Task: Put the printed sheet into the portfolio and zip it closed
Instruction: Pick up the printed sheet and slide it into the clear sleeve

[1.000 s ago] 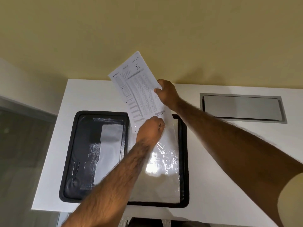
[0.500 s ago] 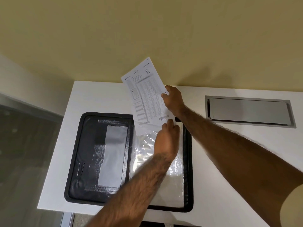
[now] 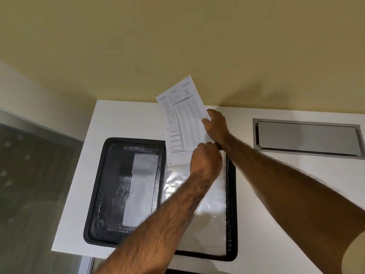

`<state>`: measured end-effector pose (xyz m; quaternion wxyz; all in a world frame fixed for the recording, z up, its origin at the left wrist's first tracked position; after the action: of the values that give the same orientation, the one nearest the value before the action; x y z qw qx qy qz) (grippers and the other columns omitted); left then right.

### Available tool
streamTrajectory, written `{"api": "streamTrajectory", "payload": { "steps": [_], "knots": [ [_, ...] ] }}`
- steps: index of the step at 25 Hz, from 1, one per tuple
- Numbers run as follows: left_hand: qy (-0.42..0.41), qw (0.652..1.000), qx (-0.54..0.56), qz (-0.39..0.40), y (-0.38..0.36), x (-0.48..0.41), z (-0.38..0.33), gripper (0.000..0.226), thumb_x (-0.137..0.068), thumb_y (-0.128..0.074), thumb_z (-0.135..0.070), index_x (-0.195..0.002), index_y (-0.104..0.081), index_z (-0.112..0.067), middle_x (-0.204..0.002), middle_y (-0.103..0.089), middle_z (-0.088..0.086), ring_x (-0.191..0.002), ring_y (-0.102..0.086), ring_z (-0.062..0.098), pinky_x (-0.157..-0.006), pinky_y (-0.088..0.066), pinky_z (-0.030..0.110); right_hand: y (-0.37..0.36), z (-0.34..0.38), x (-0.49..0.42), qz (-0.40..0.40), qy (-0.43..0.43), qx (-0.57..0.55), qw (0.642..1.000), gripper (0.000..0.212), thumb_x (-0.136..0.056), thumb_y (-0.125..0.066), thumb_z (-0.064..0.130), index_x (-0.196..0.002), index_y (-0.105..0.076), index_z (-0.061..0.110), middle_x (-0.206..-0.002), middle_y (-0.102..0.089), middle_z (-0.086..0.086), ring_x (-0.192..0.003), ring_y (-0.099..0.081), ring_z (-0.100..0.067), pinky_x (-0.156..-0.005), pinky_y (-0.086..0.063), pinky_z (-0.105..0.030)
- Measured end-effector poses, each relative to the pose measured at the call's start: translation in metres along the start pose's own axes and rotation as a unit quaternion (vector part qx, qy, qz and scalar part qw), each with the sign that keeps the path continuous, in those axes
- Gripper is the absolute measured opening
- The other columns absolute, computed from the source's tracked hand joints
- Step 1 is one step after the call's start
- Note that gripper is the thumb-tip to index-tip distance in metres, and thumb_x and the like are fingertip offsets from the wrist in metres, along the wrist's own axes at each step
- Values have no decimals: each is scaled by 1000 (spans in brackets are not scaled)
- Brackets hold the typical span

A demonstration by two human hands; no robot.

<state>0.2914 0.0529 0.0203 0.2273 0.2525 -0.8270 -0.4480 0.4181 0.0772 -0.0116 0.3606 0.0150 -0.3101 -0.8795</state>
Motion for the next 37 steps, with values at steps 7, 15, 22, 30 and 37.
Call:
{"api": "streamTrajectory", "payload": {
  "steps": [7, 15, 22, 30, 37],
  "knots": [
    [90, 990, 110, 23, -10, -16, 8, 24, -102, -49, -15, -108, -71, -8, -108, -66, 3, -92, -66, 18, -77, -56, 26, 1, -14, 1, 69, -73, -53, 994, 28, -93, -58, 8, -119, -66, 4, -118, -70, -10, -103, -66, -23, -75, -51, -21],
    [138, 973, 171, 77, -26, -30, 22, 22, -99, -40, -13, -95, -60, -6, -88, -58, 0, -80, -59, 18, -62, -44, 27, -6, -63, 34, 199, -246, -102, 943, 15, -83, -54, -8, -91, -66, -2, -78, -64, -19, -69, -60, -31, -61, -49, -37],
    [-4, 1000, -9, 13, 9, -70, 49, 26, -101, -48, -26, -115, -65, -11, -117, -60, 11, -101, -61, 26, -87, -55, 42, -10, -83, 50, 227, -282, -201, 910, 29, -90, -63, 3, -119, -63, 6, -112, -73, -14, -102, -71, -34, -89, -58, -53],
    [9, 985, -23, 173, -18, -157, 72, 60, -99, -34, -57, -143, -46, -17, -143, -56, 12, -133, -49, 33, -105, -37, 48, -2, -94, 84, 185, -272, -373, 868, 33, -92, -65, 7, -124, -62, 8, -119, -73, -12, -109, -70, -32, -96, -55, -52],
    [-25, 983, -91, 157, -26, -157, 66, 56, -103, -23, -57, -122, -56, -16, -125, -64, 10, -120, -54, 32, -100, -39, 52, -7, -132, 118, 20, -383, -384, 840, 8, -90, -65, 0, -82, -66, 1, -62, -66, -3, -52, -63, -9, -80, -55, -32]
  ]
}}
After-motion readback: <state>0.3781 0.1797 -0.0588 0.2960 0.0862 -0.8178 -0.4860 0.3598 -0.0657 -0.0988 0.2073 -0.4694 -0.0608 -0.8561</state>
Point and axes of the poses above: each hand's wrist, its own x-axis away from the middle knuckle, its own y-axis out of the back of the hand, z = x × y, the point moved 9 cm from there along -x, towards the middle knuckle
